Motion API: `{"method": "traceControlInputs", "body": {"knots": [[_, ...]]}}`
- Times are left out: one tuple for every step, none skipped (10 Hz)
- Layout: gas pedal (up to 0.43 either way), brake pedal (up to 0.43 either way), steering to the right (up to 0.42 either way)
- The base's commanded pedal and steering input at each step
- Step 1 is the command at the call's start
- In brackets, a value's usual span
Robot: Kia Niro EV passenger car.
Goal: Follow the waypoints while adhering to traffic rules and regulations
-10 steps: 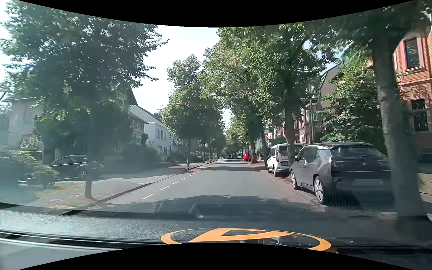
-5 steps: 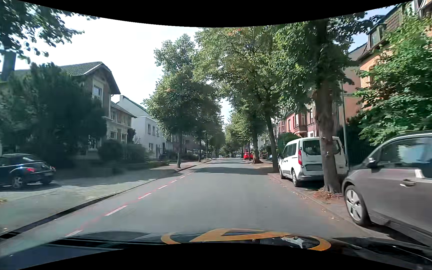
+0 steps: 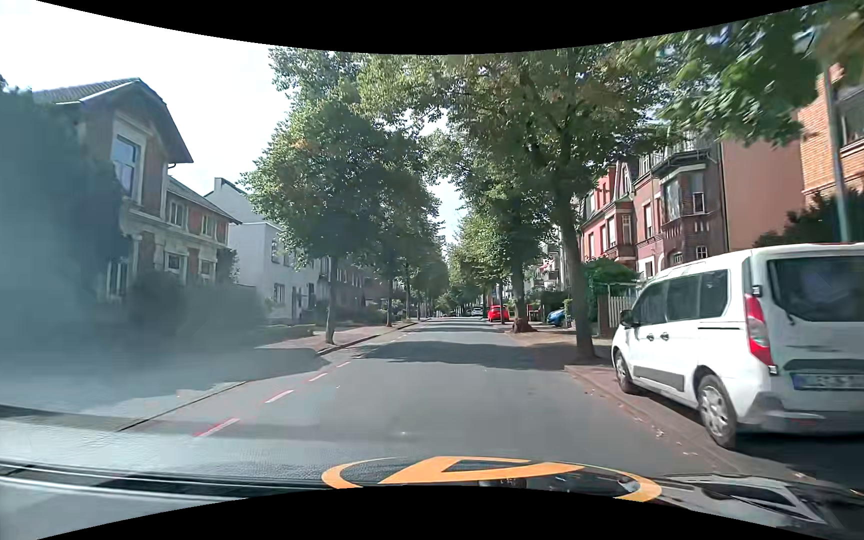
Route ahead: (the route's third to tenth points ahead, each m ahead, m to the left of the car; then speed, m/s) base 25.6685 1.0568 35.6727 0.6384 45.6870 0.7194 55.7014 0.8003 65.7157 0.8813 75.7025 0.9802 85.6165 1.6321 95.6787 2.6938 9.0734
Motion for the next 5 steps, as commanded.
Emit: {"method": "traceControlInputs", "body": {"knots": [[0.177,0.000,0.007],[0.169,0.000,0.008],[0.169,0.000,0.010],[0.169,0.000,0.010],[0.169,0.000,0.010]]}}
